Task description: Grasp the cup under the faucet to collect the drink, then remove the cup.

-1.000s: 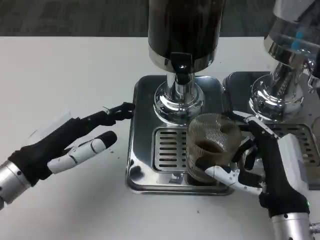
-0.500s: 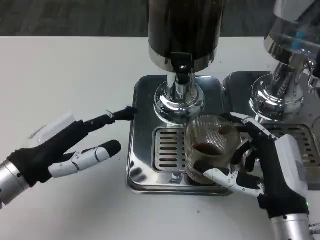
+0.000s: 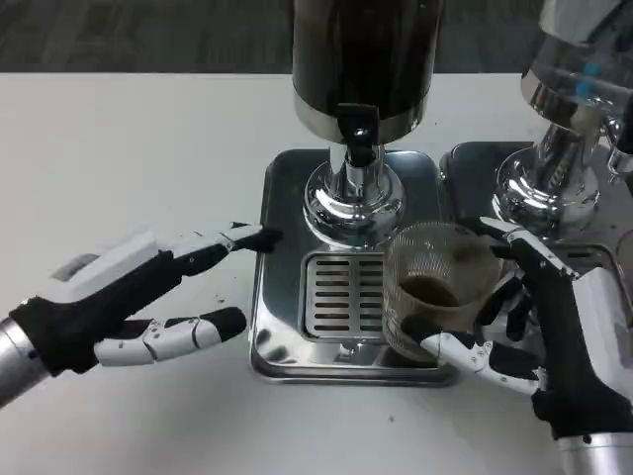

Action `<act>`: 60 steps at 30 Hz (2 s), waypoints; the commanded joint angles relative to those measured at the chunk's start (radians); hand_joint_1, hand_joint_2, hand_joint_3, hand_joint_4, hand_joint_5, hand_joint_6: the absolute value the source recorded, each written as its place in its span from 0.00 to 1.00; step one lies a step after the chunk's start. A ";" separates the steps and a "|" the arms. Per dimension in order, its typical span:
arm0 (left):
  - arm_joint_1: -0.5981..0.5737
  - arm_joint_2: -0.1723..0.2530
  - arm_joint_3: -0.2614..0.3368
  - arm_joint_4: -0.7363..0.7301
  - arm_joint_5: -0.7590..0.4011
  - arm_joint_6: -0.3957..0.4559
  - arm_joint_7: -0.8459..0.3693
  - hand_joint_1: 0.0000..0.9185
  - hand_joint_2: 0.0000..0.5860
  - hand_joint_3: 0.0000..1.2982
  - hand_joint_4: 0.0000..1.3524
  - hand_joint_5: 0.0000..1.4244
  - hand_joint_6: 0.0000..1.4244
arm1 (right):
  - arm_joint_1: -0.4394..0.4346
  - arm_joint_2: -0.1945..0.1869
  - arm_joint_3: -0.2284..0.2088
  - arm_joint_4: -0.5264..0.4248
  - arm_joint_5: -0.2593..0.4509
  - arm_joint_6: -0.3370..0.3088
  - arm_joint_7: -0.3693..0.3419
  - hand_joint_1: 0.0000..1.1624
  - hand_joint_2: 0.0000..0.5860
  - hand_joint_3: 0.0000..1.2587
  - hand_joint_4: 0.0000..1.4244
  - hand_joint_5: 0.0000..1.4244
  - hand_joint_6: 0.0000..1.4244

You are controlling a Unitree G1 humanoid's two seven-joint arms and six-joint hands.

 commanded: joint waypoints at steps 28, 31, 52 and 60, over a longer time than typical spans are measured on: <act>0.147 0.153 -0.041 -0.201 -0.067 -0.135 0.020 0.00 0.34 0.04 0.00 0.00 0.04 | 0.164 -0.010 -0.051 -0.243 0.053 -0.037 0.081 0.70 0.30 0.55 0.54 0.69 0.86; 0.159 0.163 -0.049 -0.219 -0.084 -0.137 0.019 0.00 0.33 0.04 0.00 0.00 0.04 | 0.176 -0.009 -0.051 -0.256 0.054 -0.039 0.085 0.71 0.30 0.55 0.54 0.69 0.86; 0.247 0.226 -0.097 -0.323 -0.160 -0.190 0.007 0.00 0.32 0.05 0.00 0.00 0.04 | 0.286 0.004 -0.061 -0.364 0.060 -0.064 0.106 0.71 0.30 0.56 0.56 0.70 0.87; 0.260 0.242 -0.092 -0.342 -0.165 -0.195 0.015 0.00 0.32 0.05 0.00 0.00 0.04 | 0.303 0.008 -0.066 -0.381 0.073 -0.076 0.116 0.71 0.30 0.56 0.56 0.70 0.87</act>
